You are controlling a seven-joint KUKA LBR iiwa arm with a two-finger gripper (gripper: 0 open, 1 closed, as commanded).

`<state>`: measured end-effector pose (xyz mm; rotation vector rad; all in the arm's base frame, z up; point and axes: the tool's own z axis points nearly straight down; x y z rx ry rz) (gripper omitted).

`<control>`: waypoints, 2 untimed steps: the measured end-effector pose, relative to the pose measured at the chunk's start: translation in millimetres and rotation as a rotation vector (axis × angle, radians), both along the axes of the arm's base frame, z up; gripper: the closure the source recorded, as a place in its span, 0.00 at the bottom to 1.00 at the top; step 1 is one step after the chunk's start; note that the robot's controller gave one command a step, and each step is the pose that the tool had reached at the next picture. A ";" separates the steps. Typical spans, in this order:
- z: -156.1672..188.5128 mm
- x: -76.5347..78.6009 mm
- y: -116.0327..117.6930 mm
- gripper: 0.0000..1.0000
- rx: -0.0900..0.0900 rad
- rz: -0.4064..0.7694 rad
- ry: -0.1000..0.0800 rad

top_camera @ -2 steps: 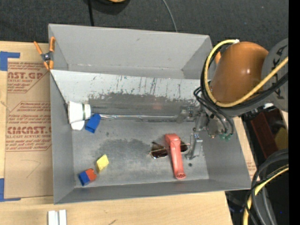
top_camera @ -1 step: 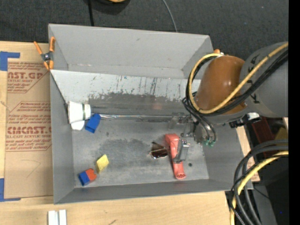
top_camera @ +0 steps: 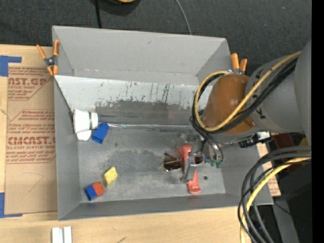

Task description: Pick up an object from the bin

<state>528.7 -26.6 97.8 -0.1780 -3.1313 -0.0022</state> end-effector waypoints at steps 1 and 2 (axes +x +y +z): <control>8.4 -18.1 13.5 0.00 0.001 -0.026 -0.006; -27.8 -11.7 11.6 0.00 0.001 -0.108 0.000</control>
Offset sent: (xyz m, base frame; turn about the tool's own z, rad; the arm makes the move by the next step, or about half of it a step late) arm -0.0113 0.0105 -0.0278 0.1083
